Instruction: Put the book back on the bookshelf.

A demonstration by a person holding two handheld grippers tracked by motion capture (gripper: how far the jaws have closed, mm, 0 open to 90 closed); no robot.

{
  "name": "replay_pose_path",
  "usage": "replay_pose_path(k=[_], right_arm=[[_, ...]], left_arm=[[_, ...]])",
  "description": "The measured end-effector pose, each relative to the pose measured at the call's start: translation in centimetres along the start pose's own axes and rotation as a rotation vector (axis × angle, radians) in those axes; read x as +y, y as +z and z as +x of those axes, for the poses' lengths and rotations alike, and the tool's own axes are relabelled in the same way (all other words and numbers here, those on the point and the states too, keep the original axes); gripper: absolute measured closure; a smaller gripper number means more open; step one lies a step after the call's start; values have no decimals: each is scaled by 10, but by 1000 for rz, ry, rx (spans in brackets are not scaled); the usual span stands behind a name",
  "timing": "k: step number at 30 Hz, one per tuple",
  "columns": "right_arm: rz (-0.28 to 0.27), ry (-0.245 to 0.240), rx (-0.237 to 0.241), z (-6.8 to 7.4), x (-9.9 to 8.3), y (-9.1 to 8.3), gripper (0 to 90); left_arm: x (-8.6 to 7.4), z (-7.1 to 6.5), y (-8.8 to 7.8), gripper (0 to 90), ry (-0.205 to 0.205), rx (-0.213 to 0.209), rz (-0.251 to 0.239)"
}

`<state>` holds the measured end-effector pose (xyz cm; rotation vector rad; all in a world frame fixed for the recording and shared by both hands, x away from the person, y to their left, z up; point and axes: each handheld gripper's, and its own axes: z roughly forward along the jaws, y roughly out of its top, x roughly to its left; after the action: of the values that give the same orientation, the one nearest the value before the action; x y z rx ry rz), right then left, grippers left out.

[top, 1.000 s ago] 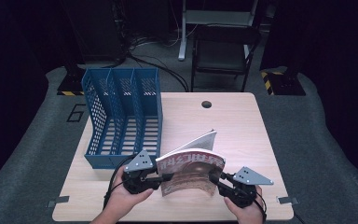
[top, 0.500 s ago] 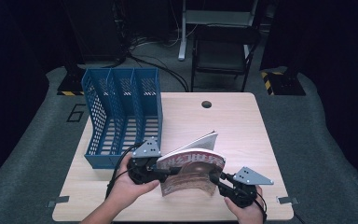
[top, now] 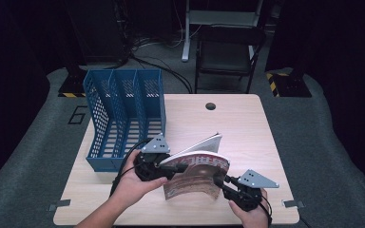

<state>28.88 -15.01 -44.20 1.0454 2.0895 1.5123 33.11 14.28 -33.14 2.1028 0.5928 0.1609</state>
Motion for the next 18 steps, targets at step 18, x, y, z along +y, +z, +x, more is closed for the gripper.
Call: replay_pose_path(k=[18], right_arm=[[6,2,-6,-1,1,2,733]], left_arm=[[15,-6,3,625,37,-8,55]])
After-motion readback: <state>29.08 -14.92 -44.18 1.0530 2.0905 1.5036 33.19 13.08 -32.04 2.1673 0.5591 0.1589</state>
